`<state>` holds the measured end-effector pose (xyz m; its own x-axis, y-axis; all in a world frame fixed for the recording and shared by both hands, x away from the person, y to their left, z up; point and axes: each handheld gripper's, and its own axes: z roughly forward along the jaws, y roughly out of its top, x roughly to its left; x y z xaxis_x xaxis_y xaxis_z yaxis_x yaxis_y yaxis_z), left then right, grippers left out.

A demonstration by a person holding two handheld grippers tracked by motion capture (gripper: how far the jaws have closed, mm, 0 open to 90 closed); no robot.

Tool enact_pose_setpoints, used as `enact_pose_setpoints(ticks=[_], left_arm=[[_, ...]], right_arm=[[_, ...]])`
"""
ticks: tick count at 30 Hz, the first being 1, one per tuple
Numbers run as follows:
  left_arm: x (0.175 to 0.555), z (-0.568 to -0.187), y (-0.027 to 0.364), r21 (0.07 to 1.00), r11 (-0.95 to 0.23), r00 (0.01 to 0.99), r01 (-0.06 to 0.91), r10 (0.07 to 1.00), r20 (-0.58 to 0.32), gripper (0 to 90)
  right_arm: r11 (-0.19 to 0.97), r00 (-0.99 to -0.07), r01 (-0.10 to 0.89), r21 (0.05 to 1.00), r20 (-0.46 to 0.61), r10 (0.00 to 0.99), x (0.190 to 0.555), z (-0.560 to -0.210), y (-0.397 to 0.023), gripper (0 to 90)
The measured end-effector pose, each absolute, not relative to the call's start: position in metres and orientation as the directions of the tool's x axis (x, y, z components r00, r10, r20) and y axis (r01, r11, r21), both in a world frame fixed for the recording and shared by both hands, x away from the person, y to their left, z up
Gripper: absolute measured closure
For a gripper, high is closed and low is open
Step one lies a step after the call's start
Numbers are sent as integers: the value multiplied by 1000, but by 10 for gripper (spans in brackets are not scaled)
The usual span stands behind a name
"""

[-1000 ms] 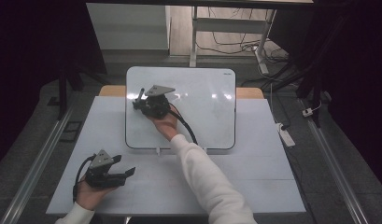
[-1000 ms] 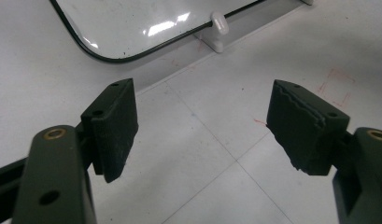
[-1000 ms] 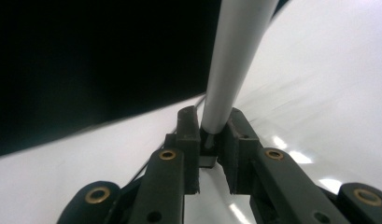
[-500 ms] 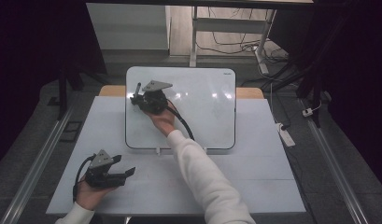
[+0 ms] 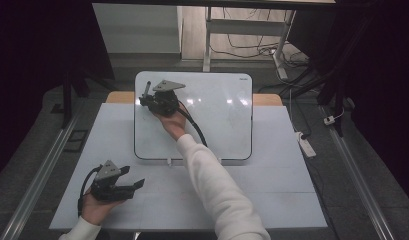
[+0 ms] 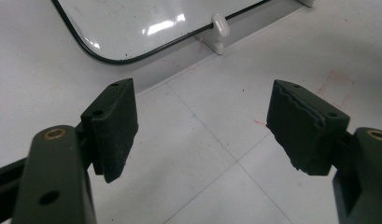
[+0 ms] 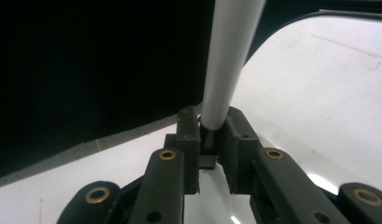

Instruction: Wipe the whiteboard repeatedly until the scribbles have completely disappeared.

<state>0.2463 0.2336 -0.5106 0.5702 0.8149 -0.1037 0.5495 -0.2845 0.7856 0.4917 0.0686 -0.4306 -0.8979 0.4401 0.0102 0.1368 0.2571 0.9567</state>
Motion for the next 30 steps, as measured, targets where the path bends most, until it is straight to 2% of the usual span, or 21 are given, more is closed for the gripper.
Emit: enact_pose_setpoints(ticks=[5,10,15,21,26,30], left_arm=[[246,-511,235,786,-285,570,549,815,-103,256],[246,-511,233,785,-288,570,549,815,-100,256],[247,-511,234,783,-288,569,551,816,-100,256],[246,-511,233,785,-287,568,549,817,-98,256],[247,-511,234,783,-288,567,552,818,-98,256],[246,-511,234,786,-283,564,549,820,-99,256]], right_arm=[[357,-938,107,928,-25,347,473,-446,71,779],[292,-910,156,944,23,413,479,-440,55,780],[355,-935,130,926,-5,356,463,-454,59,780],[290,-908,167,942,32,418,472,-446,45,780],[347,-932,171,922,36,361,463,-455,53,780],[343,-924,173,923,31,382,463,-450,46,779]])
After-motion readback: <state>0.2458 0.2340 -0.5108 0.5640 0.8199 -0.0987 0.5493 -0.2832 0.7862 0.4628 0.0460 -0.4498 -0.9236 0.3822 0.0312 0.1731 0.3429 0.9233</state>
